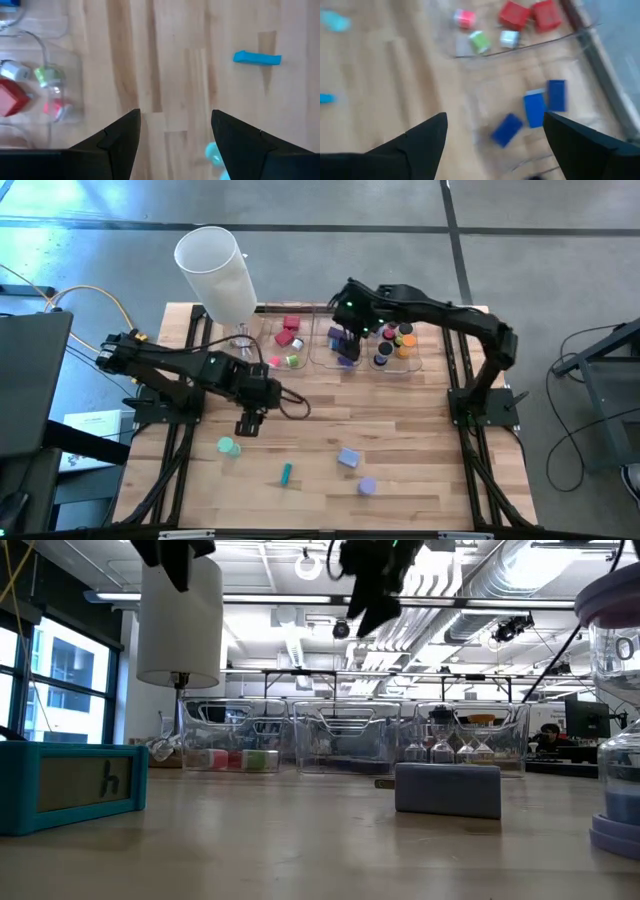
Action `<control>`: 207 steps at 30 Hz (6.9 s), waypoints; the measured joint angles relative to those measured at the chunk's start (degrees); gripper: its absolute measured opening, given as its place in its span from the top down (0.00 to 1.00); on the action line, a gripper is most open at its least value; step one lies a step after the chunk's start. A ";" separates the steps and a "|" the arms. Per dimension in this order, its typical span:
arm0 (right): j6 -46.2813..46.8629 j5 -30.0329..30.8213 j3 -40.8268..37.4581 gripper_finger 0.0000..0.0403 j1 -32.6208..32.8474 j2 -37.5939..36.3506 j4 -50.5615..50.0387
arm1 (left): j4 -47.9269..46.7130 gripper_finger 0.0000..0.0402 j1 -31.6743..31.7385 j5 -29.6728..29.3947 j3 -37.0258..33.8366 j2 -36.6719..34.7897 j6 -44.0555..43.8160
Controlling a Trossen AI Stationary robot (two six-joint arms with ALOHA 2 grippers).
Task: Pick & Place Office items
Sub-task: Put the purple hourglass into the right transparent bin
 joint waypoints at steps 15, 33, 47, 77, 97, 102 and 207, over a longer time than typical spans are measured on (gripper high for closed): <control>21.90 -22.49 0.00 0.21 16.92 -8.97 -2.95 | 8.50 0.42 -14.64 -7.12 0.00 -0.51 -5.39; 67.77 8.17 -0.03 0.21 51.31 -5.28 -2.82 | 13.48 0.42 -17.13 -7.09 -1.53 -0.49 -4.62; 77.54 14.84 -0.07 0.24 57.05 6.50 -1.69 | 23.02 0.42 -17.81 -6.56 -8.17 -0.47 -4.34; 83.23 6.03 -0.07 0.30 53.99 13.05 -6.51 | 26.34 0.42 -20.98 -6.39 -9.84 -0.44 -2.58; 81.58 7.21 -0.02 0.30 53.75 15.26 -6.93 | 26.31 0.42 -20.98 -6.37 -9.84 -0.44 -2.65; 80.08 6.11 -0.02 0.30 53.56 16.51 -6.24 | 26.30 0.42 -20.98 -6.37 -9.84 -0.44 -2.67; 22.48 21.08 -0.11 0.55 2.70 -9.22 -31.22 | 19.32 0.42 5.82 -0.16 -9.90 -0.47 8.67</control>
